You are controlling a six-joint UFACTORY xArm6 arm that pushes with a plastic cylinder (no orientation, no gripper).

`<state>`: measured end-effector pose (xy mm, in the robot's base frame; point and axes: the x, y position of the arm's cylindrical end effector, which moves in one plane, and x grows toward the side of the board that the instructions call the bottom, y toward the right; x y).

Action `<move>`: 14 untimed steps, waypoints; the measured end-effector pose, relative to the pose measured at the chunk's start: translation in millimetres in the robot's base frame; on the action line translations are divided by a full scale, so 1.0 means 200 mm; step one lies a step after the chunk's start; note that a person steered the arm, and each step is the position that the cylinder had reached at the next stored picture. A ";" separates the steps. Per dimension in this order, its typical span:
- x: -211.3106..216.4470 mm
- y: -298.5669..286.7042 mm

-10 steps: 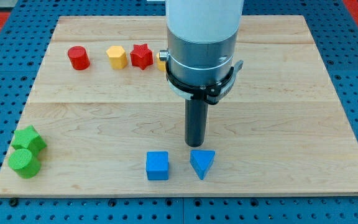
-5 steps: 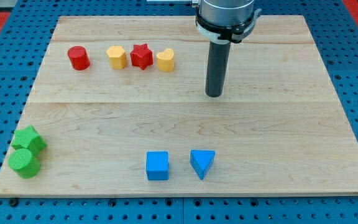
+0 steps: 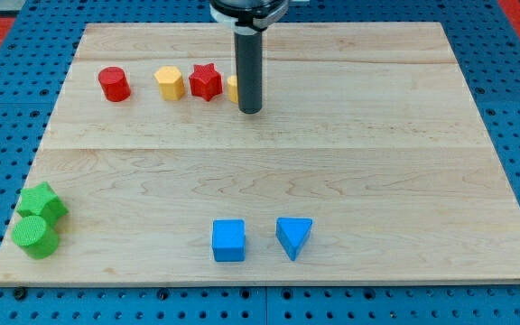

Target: Move the red star at the top left side of the red circle

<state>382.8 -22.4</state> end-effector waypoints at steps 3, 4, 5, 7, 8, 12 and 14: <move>-0.35 -0.17; -0.25 -0.21; -0.23 -0.30; -0.36 -0.54; -0.38 -0.61; -0.45 -0.61; -0.66 -0.72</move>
<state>250.5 -166.9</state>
